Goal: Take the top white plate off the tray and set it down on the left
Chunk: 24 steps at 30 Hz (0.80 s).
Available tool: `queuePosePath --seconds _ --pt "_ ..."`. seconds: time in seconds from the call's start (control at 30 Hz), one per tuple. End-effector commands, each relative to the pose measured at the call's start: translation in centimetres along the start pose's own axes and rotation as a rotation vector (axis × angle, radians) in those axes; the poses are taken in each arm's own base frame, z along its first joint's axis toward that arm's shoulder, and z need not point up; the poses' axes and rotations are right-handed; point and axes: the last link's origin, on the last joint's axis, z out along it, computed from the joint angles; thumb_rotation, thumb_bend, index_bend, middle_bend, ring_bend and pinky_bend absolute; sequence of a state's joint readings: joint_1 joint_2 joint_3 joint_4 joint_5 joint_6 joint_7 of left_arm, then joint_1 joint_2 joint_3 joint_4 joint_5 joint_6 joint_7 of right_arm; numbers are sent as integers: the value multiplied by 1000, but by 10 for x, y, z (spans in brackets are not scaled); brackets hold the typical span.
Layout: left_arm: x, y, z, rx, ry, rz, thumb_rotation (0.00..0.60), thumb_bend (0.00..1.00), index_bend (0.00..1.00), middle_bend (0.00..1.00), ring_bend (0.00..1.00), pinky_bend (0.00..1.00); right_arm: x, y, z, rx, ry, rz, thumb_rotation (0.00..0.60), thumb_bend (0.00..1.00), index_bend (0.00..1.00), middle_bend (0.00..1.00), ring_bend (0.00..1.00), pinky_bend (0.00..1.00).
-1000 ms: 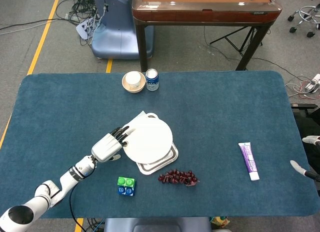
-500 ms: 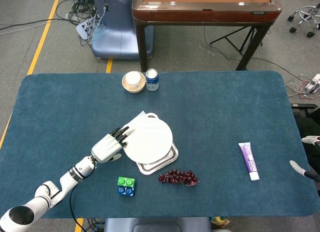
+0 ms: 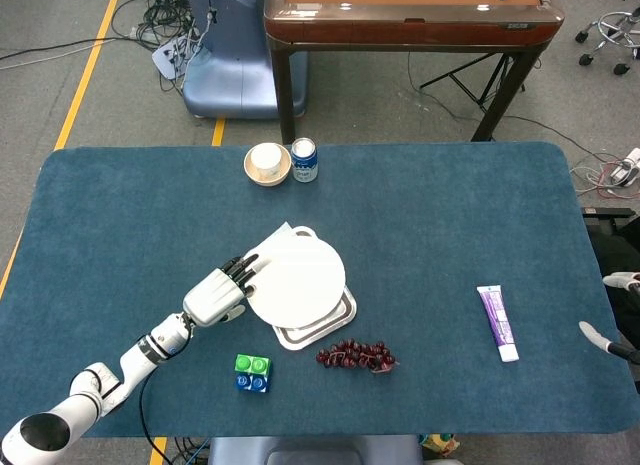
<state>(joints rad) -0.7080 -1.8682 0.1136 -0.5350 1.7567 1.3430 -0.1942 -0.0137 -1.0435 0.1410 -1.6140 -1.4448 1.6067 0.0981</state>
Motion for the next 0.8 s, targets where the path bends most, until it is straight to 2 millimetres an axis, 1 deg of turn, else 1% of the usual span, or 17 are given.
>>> queuePosePath --seconds 0.03,0.4,0.8 --pt "0 0 0 1 0 -1 600 272 505 11 0 181 0 0 0 0 -1 0 600 0 360 340 214 228" --pt "0 2 1 -2 -1 -5 600 298 507 11 0 181 0 0 0 0 -1 2 600 0 360 340 214 228" --pt "-2 2 4 -3 -8 6 600 298 501 11 0 181 0 1 0 -1 -1 6 600 0 360 340 214 228"
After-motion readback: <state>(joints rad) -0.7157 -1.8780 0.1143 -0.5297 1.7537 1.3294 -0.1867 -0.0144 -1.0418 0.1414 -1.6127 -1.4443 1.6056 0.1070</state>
